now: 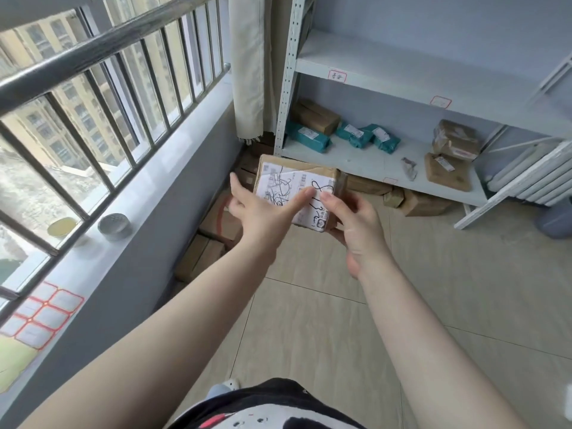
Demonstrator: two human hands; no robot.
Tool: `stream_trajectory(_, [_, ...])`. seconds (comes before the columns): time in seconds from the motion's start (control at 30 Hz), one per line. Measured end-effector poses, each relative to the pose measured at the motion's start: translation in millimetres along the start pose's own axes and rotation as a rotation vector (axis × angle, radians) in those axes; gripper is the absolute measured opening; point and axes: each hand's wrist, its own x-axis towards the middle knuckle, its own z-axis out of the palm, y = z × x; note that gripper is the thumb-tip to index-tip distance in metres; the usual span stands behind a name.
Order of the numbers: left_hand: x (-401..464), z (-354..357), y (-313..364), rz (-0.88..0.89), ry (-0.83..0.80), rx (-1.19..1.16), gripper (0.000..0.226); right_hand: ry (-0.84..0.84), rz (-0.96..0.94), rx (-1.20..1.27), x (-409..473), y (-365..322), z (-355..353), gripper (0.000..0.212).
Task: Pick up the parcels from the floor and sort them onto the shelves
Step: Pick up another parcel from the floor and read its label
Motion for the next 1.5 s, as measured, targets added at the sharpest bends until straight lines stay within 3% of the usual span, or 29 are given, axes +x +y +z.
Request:
stream_trajectory(0.07, [4.8, 3.1, -3.4, -0.153, -0.096, -0.249, 0.139, 0.004, 0.017, 0.043, -2.1, 4.2, 4.8, 0.031])
stream_trajectory(0.13, [12.0, 1.6, -7.2, -0.186, -0.152, -0.374, 0.141, -0.002, 0.033, 0.063, -3.1, 7.4, 6.9, 0.031])
stream_trajectory(0.27, [19.7, -7.2, -7.4, -0.071, -0.191, -0.358, 0.11, -0.049, 0.077, -0.01, -0.1, 10.3, 4.4, 0.052])
stream_trajectory(0.37, [25.5, -17.3, -4.4, 0.082, -0.214, -0.204, 0.095, -0.037, 0.085, -0.062, 4.9, 4.9, 0.8, 0.068])
stream_trajectory(0.43, [28.7, -23.5, -0.4, 0.193, -0.263, -0.062, 0.099, -0.045, 0.088, -0.102, 8.5, 1.1, -0.2, 0.07])
stream_trajectory(0.53, [31.3, -29.5, 6.3, 0.324, -0.319, 0.129, 0.122, -0.11, 0.073, -0.177, 11.3, 0.5, 1.5, 0.04])
stream_trajectory(0.63, [33.9, -32.8, 7.6, 0.364, -0.306, 0.18, 0.14, -0.101, 0.094, -0.141, 10.5, 4.7, 3.8, 0.037])
stream_trajectory(0.7, [35.0, -33.5, 5.0, 0.325, -0.295, 0.138, 0.133, -0.075, 0.128, -0.071, 9.5, 9.6, 4.7, 0.039])
stream_trajectory(0.83, [42.5, -31.9, -8.6, 0.221, -0.405, -0.001, 0.08, -0.057, 0.183, 0.051, 7.6, 22.3, 9.6, 0.048])
stream_trajectory(0.9, [43.8, -33.5, -13.9, 0.198, -0.437, -0.031, 0.067, -0.064, 0.177, 0.033, 6.7, 25.9, 12.3, 0.046])
stream_trajectory(1.1, [41.2, -34.3, -27.4, 0.154, -0.469, -0.084, 0.058, -0.043, 0.104, -0.055, 7.9, 33.8, 18.5, 0.036])
stream_trajectory(1.27, [49.1, -32.1, -36.1, 0.12, -0.452, -0.042, 0.072, -0.021, 0.11, -0.054, 7.2, 45.6, 14.4, 0.032])
stream_trajectory(1.5, [50.7, -17.5, -50.3, 0.038, -0.492, -0.06, 0.073, 0.02, 0.146, -0.036, 0.7, 56.4, 0.3, 0.031])
